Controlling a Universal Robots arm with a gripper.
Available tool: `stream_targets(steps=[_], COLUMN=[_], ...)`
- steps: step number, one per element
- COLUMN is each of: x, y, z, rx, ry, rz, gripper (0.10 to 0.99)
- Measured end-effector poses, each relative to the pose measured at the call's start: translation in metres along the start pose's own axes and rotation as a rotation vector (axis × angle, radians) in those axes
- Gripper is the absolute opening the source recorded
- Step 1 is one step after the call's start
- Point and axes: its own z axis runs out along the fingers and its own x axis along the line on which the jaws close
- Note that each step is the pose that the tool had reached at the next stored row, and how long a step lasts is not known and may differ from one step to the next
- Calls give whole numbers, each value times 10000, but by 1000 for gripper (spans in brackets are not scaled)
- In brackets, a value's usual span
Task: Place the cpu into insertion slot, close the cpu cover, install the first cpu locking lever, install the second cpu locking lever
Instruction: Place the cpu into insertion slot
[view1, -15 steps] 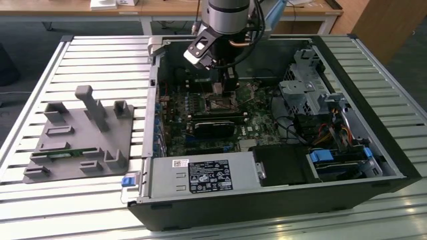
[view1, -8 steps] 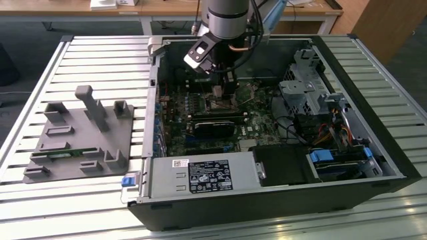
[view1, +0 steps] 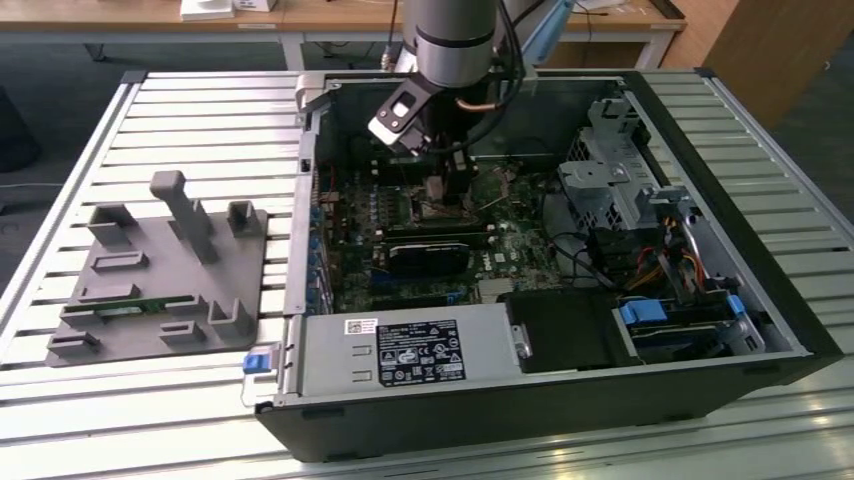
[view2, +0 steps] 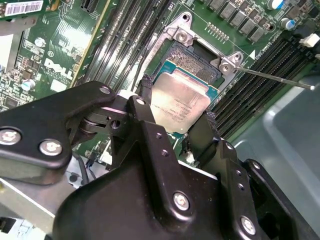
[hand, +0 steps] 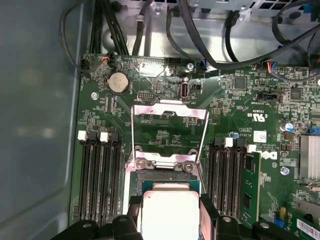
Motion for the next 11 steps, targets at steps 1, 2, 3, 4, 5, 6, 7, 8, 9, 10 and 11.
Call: stream_targets(steps=[1, 2, 3, 4, 5, 6, 7, 8, 9, 10, 11], x=[0, 0, 0, 2, 3, 3, 4, 5, 6, 7, 8], y=[0, -1, -1, -1, -1, -2, -2, -2, -2, -2, -3], z=[8, 17, 26, 39, 52, 66, 81, 99, 114, 129, 145], rx=[0, 1, 0, 1, 2, 2, 3, 4, 5, 5, 5], ry=[-1, -1, -1, -1, -1, -1, -1, -1, -1, -2, -2], rz=[0, 0, 0, 0, -1, 0, 1, 7, 23, 31, 31], gripper=[541, 541, 541, 541, 541, 541, 541, 541, 541, 541, 541])
